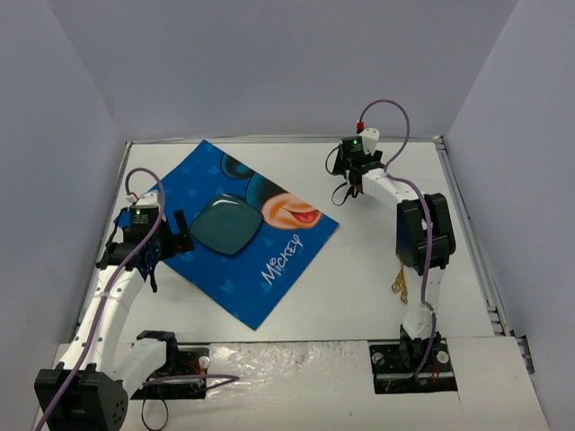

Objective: Set the dinner table for one person

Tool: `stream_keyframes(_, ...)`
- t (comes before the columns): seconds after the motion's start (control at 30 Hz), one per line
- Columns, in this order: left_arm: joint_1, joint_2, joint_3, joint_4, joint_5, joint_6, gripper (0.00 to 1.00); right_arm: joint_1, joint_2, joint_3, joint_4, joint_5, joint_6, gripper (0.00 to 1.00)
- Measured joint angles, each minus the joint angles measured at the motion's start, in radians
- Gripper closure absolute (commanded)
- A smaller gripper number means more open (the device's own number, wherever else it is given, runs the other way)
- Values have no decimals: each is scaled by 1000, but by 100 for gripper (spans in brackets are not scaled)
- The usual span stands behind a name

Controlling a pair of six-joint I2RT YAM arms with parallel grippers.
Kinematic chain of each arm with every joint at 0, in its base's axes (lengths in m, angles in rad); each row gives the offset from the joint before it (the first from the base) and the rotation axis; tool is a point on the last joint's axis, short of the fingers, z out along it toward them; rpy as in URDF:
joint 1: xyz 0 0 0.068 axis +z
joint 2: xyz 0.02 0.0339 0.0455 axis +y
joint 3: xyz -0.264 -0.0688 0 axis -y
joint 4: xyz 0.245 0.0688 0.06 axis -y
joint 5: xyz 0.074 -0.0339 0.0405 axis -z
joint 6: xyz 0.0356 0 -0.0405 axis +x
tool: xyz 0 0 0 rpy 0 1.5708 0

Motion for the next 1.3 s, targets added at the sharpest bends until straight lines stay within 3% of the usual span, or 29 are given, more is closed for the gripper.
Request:
stream_keyframes(0.13, 1, 0, 0, 6, -8, 4, 3, -16, 17, 6, -7, -6, -8, 53)
stream_keyframes(0.43, 4, 0, 0, 7, -21, 5, 3, -44, 21, 19, -7, -24, -37, 78)
stream_keyframes(0.6, 4, 0, 0, 7, -22, 5, 3, -54, 21, 12, 4, -44, -66, 100)
stream_keyframes(0.8, 4, 0, 0, 7, -22, 5, 3, -60, -37, -92, 80, -87, -121, 100)
stream_keyframes(1.03, 4, 0, 0, 7, -22, 5, 3, -48, -246, -328, 108, -165, -209, 100)
stream_keyframes(1.3, 4, 1, 0, 7, -22, 5, 3, 94, -497, -464, 98, -216, -294, 100)
